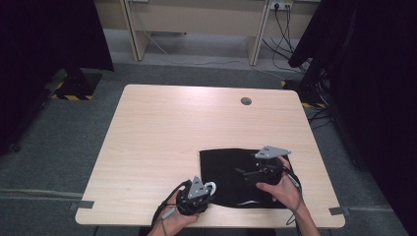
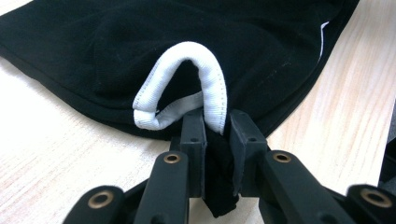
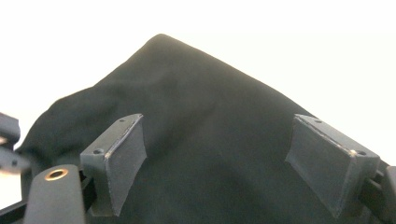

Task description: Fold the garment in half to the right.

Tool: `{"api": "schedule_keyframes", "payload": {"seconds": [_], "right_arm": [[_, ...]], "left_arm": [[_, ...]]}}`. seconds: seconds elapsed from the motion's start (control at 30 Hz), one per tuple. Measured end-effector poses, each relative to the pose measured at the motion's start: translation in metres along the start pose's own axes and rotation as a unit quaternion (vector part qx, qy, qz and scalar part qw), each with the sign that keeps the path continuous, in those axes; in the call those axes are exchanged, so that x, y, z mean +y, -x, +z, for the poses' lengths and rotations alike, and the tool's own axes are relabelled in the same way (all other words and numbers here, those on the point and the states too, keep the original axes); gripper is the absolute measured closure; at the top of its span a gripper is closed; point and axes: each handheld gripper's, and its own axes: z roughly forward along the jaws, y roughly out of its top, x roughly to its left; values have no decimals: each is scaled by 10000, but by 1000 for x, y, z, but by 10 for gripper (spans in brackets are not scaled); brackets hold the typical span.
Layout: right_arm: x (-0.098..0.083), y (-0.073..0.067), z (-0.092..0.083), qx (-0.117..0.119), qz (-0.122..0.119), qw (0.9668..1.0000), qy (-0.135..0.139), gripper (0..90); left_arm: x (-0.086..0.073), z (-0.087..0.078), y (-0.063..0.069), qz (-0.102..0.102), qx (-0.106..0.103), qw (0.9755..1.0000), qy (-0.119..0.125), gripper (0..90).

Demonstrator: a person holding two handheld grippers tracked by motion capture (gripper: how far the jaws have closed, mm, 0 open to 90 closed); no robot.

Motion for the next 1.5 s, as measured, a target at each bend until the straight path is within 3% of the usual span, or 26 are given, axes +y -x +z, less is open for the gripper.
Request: {"api": "schedule_keyframes", "payload": {"seconds": [0.33, 0.47, 0.6, 0.67, 0.77, 0.87, 0.9, 0.93, 0.97, 1.0, 1.33, 1.5], "right_arm": [[29, -8, 30, 203, -156, 9997, -40, 180], [38, -10, 40, 344, -241, 9991, -111, 206], [45, -11, 52, 352, -298, 9987, -199, 247], [49, -12, 59, 360, -335, 9985, -238, 251], [55, -16, 70, 443, -410, 9977, -322, 278], [59, -21, 81, 575, -428, 9966, -404, 302], [60, -23, 84, 571, -471, 9963, -430, 305], [61, -25, 88, 573, -481, 9961, -472, 312], [62, -26, 91, 596, -485, 9958, -499, 314], [63, -27, 95, 596, -495, 9956, -525, 315], [68, -32, 130, 573, -695, 9928, -785, 378], [65, -30, 136, 567, -759, 9924, -787, 572]], "left_arm": [[0, 0, -1, -6, -31, 10000, 2, 770], [0, 0, -3, -84, -115, 9999, -8, 770], [0, 0, -2, -50, -90, 9999, -8, 770], [0, 0, -2, -131, -160, 9998, -17, 770], [0, -1, -4, -48, -32, 10000, 4, 769], [0, -1, -4, -92, -91, 9999, -3, 768], [-1, -3, -2, -245, 479, 9985, -16, 768], [-1, -3, 0, -305, 427, 9986, -28, 768], [-1, 0, 0, -213, -74, 9997, 1, 768], [0, 0, -3, -70, -108, 9999, 0, 768], [0, 0, -3, -92, -131, 9999, 0, 768], [0, 0, -1, 25, -66, 10000, 6, 763]]}}
